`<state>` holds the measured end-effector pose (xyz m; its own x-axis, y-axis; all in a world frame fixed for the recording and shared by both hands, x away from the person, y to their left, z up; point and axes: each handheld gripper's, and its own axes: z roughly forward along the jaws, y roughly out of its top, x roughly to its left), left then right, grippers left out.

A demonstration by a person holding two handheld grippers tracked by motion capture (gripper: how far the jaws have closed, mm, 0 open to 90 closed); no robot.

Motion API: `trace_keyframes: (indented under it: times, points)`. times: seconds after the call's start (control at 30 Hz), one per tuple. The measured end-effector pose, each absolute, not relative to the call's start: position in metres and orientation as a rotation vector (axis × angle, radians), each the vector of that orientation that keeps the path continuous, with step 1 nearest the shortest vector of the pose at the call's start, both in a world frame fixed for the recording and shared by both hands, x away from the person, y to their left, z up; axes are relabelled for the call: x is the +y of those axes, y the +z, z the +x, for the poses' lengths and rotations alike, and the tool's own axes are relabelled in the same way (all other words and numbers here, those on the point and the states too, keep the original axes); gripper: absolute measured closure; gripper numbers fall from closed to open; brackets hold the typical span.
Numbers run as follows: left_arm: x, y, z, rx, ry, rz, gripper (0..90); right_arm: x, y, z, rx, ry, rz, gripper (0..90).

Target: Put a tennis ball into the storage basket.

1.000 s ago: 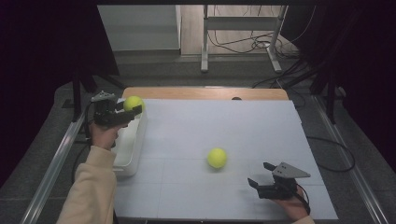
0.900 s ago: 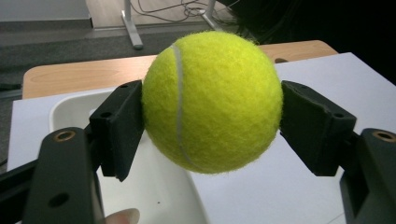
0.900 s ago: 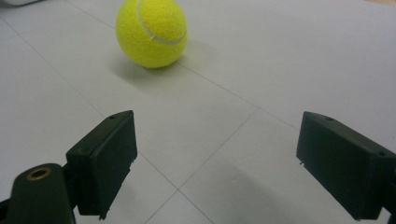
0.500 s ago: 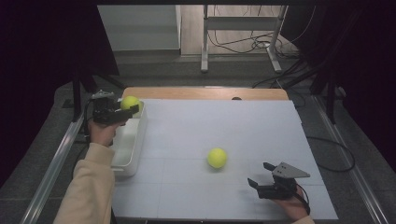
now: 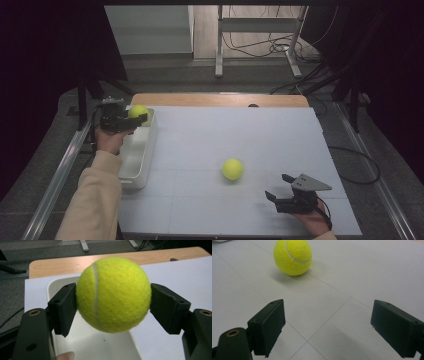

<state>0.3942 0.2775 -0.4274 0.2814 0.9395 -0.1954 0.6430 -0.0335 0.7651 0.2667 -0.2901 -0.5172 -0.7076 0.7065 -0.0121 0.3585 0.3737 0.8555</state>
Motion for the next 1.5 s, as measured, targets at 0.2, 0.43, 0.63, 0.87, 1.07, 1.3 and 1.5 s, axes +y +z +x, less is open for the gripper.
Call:
trace_keyframes:
  times: [0.2, 0.43, 0.63, 0.87, 1.07, 1.3, 1.5]
  points:
    - [0.278, -0.432, 0.399, 1.46, 0.468, 1.784, 26.1, -0.29, -0.518, 0.267, 2.263, 1.267, 0.926, 13.0]
    - [0.277, -0.438, 0.405, 1.485, 0.455, 1.814, 26.1, -0.29, -0.518, 0.267, 2.266, 1.265, 0.925, 13.0]
    - [0.278, -0.442, 0.407, 1.513, 0.449, 1.835, 26.0, -0.289, -0.518, 0.267, 2.268, 1.263, 0.924, 13.0]
    - [0.277, -0.445, 0.409, 1.524, 0.433, 1.864, 25.9, -0.289, -0.519, 0.267, 2.27, 1.261, 0.922, 13.0]
    - [0.277, -0.445, 0.408, 1.523, 0.43, 1.872, 25.8, -0.289, -0.519, 0.268, 2.274, 1.258, 0.925, 13.0]
    - [0.276, -0.444, 0.407, 1.519, 0.435, 1.874, 25.8, -0.289, -0.518, 0.267, 2.268, 1.262, 0.924, 13.0]
    - [0.276, -0.442, 0.406, 1.524, 0.454, 1.855, 24.7, -0.289, -0.519, 0.267, 2.271, 1.262, 0.923, 13.0]
